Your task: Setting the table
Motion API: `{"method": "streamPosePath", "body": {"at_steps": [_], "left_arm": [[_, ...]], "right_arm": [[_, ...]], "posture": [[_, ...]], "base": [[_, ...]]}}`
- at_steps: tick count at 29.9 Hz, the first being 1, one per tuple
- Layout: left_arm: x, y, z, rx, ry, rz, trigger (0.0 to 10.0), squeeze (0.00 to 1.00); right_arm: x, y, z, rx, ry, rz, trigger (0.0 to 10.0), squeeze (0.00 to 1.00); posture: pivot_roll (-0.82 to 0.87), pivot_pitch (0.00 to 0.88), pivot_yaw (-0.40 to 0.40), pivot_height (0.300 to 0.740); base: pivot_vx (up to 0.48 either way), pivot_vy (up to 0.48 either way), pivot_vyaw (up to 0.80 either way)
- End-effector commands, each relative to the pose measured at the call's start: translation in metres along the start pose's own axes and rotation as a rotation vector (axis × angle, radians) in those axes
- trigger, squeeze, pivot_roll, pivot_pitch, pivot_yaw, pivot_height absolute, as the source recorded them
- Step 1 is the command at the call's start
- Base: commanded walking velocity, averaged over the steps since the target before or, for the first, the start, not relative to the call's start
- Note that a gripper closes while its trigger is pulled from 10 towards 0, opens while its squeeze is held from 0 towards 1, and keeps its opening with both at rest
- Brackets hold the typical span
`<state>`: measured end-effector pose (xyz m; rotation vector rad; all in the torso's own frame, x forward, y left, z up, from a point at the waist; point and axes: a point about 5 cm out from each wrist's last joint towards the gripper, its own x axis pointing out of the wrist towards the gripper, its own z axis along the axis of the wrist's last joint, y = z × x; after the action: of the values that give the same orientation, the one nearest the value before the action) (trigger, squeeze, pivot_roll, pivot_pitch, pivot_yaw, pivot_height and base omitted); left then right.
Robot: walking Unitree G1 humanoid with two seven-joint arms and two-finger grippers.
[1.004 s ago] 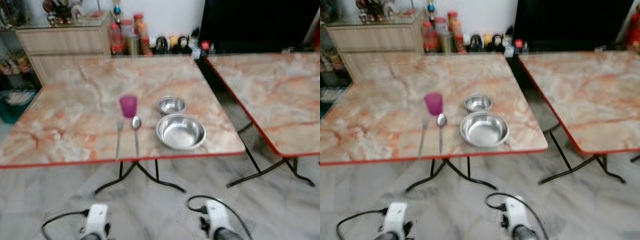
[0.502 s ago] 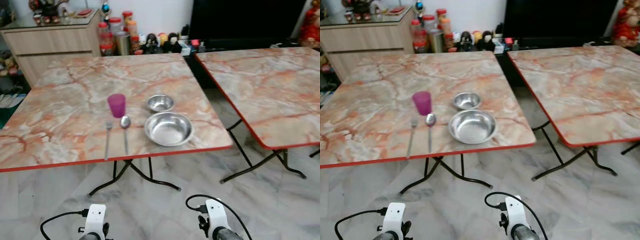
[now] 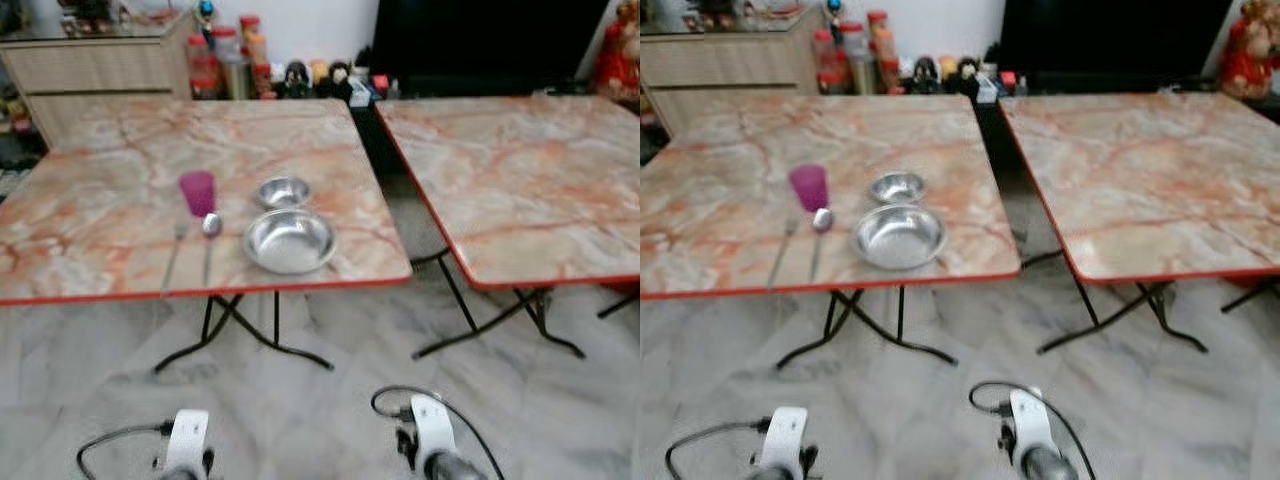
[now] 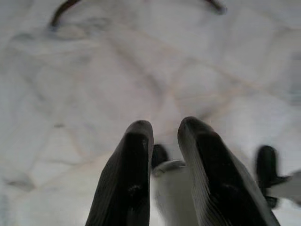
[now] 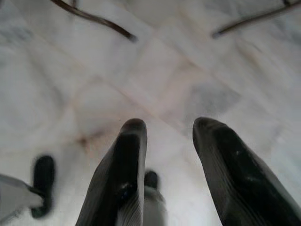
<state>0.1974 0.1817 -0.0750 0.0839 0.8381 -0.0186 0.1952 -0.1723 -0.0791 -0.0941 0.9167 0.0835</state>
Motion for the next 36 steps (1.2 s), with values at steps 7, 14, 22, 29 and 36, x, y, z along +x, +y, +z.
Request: {"method": "streamPosePath", "body": {"at_steps": [7,14,22,29,36], "left_arm": [[0.001,0.018,0.017,0.011,-0.078,0.094,10.0,0.00],[0.001,0.022,0.022,0.005,-0.109,0.095,10.0,0.00],[0.002,0.025,0.063,0.006,-0.310,0.089,10.0,0.00],[-0.002,0.029,0.109,-0.026,-0.517,0.108,10.0,0.00],[-0.012,0.032,0.164,-0.076,-0.727,0.143,10.0,0.00]], "right_arm": [[0.002,0.003,0.007,-0.005,-0.017,0.009,10.0,0.00],[0.002,0.004,0.007,0.005,-0.021,0.007,10.0,0.00],[0.001,0.003,0.003,0.001,-0.010,0.004,10.0,0.00],[0.002,0.006,0.007,-0.012,-0.022,0.014,10.0,0.00],[0.002,0.007,0.010,-0.021,-0.030,0.021,10.0,0.00]], "posture": [[0.01,0.000,-0.031,0.728],[0.00,0.000,-0.022,0.728],[0.02,0.000,-0.027,0.728],[0.02,0.000,-0.028,0.728],[0.02,0.000,-0.021,0.728]], "base": [[0.000,0.000,0.00],[0.000,0.000,0.00],[0.000,0.000,0.00],[0.000,0.000,0.00],[0.000,0.000,0.00]]}}
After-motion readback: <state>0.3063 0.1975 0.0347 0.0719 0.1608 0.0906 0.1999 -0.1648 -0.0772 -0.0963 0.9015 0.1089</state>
